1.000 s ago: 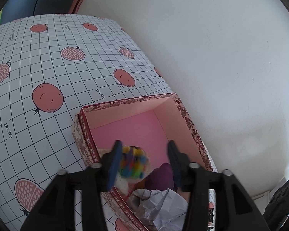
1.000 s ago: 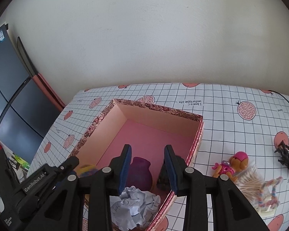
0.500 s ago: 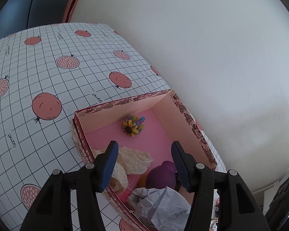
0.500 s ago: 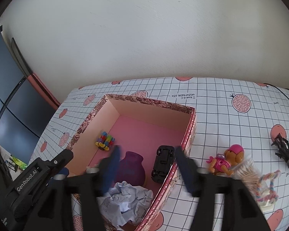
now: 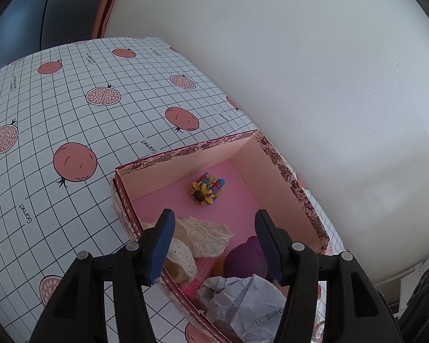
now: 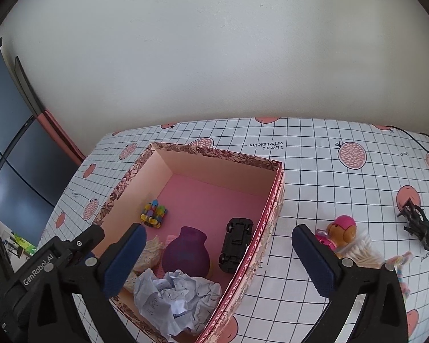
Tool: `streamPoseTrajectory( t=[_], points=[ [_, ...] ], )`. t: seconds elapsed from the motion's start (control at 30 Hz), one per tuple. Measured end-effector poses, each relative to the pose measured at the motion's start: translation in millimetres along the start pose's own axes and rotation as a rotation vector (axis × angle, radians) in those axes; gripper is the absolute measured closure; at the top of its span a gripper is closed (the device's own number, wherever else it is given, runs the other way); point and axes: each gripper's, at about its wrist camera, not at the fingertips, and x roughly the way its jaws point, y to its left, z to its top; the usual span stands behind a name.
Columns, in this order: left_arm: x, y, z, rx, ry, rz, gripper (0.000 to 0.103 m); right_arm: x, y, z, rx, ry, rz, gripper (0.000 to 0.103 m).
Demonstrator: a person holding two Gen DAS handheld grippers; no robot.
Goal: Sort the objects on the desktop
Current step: 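Move both grippers toward the white plastic bottle and pastel rope toy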
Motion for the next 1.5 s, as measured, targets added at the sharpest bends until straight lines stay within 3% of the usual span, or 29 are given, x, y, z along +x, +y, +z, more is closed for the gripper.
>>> streamPoseTrajectory(
  t=[0.6,0.63,0.97,1.17,1.33,1.5],
  points=[
    [-11.5,-26.9,-4.0,0.069,0.001,-0.011,0.044,-21.8,-19.9,3.6,0.041,-0.004,-0.022,0.000],
    [-12.2,-29.8,-4.4,0.076,0.002,-0.014,0.044,-26.3,-23.8,3.8,0.069,0.027,-0.032,0.000],
    [-26.9,-78.8,-22.3,0.189,0.028,-0.068,0.044,-90.3,-98.6,5.6,0.223,-0.048,-0.166,0.000],
    [-32.3,-115.3,-45.1,0.277,0.064,-0.096,0.044,-120.0,-149.7,-4.8,0.363,-0.031,-0.245,0.000],
    [-34.9,-141.6,-66.6,0.345,0.114,-0.115,0.044,-130.6,-170.0,-16.5,0.400,-0.012,-0.255,0.000],
    [-34.8,-153.4,-81.3,0.376,0.156,-0.081,0.044,-125.1,-182.0,-26.1,0.415,0.014,-0.229,0.000]
  ],
)
